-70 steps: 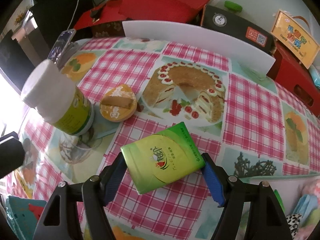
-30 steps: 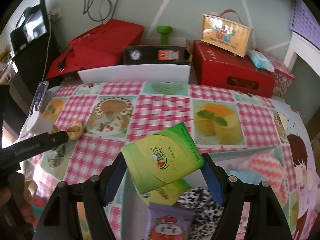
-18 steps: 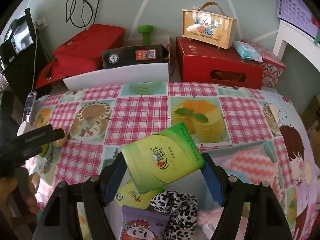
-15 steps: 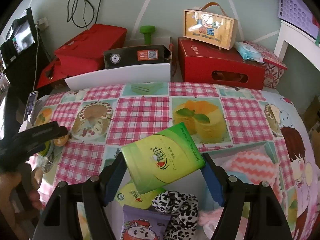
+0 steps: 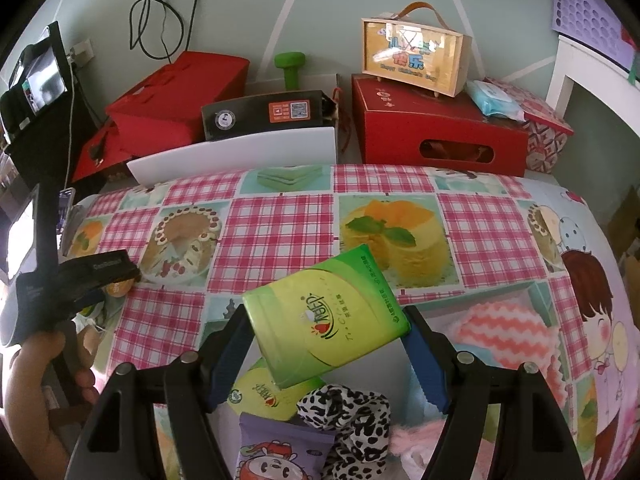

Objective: Organize soft objects
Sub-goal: 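Grasp the round orange cake with the left gripper while the right holds the tissue pack, then carry the round cake and green tissue pack over the white tray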

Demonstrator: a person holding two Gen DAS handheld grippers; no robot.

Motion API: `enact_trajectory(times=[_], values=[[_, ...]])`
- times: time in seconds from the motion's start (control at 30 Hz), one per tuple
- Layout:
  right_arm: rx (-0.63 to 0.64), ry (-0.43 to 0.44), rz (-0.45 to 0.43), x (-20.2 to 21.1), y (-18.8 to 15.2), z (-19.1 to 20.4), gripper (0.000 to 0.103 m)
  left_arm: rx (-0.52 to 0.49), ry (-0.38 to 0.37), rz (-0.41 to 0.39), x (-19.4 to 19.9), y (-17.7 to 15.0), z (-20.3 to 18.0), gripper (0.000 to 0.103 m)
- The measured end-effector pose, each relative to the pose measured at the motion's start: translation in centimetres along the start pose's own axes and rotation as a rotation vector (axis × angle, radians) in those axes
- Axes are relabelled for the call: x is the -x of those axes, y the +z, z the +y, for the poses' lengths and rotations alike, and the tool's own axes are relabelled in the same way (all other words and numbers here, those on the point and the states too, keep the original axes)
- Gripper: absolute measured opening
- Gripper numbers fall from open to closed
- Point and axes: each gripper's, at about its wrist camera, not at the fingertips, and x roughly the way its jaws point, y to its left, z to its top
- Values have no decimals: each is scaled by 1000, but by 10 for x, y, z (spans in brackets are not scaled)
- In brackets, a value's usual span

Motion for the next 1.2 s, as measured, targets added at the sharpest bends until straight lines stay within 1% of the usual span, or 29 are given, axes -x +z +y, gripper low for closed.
enact_trajectory(times=[0.2, 0.33, 0.53, 0.77, 1.2], values=[[-1, -4, 2, -1, 0, 0, 76, -12, -23, -5, -1, -3, 4, 48], [-1, -6, 0, 0, 0, 0, 76, -23, -64, -7, 8, -12, 7, 48], [6, -13, -24, 13, 1, 0, 76, -74, -147, -36, 37, -30, 7, 48], [16, -13, -51, 31, 1, 3, 76, -116, -217, -70, 68, -42, 7, 48], [12, -21, -61, 55, -15, -1, 77, -232, -305, -154, 132, -69, -8, 48]])
